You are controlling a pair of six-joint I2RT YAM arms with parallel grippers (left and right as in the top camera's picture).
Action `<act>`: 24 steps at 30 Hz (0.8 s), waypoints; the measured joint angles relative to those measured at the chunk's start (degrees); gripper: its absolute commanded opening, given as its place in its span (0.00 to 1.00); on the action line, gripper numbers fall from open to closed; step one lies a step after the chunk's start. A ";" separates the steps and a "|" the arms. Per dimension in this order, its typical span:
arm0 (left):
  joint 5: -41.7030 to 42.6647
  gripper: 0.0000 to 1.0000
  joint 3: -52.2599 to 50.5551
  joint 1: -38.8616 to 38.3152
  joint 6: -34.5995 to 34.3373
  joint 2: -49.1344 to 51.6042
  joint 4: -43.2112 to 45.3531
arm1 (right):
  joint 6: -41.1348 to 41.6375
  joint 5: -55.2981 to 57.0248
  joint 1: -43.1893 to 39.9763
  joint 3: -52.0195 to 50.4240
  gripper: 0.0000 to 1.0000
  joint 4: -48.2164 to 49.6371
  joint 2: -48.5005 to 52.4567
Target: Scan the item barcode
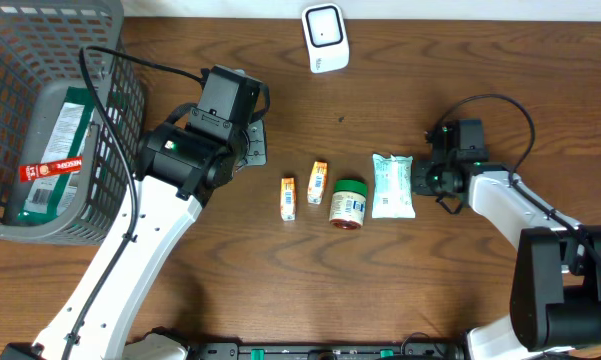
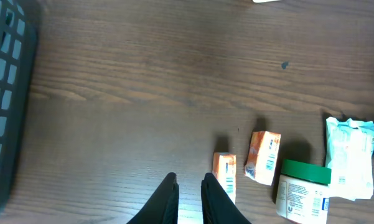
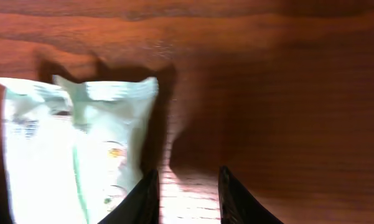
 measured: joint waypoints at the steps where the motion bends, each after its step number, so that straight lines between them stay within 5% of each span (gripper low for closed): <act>1: 0.00 0.16 0.00 0.00 0.00 0.00 0.00 | 0.02 0.02 0.52 0.00 0.29 0.11 0.00; 9: 0.00 0.17 0.00 0.00 0.00 0.00 0.00 | -0.04 0.02 1.55 0.00 0.36 -0.09 0.00; 19: 0.04 0.53 6.56 8.26 -0.04 0.00 -5.03 | 0.02 3.54 0.00 0.00 0.80 -2.34 0.00; 24: -0.02 0.56 15.67 19.56 -0.57 -0.26 -4.98 | -0.17 4.15 -1.29 0.00 0.88 -2.58 0.00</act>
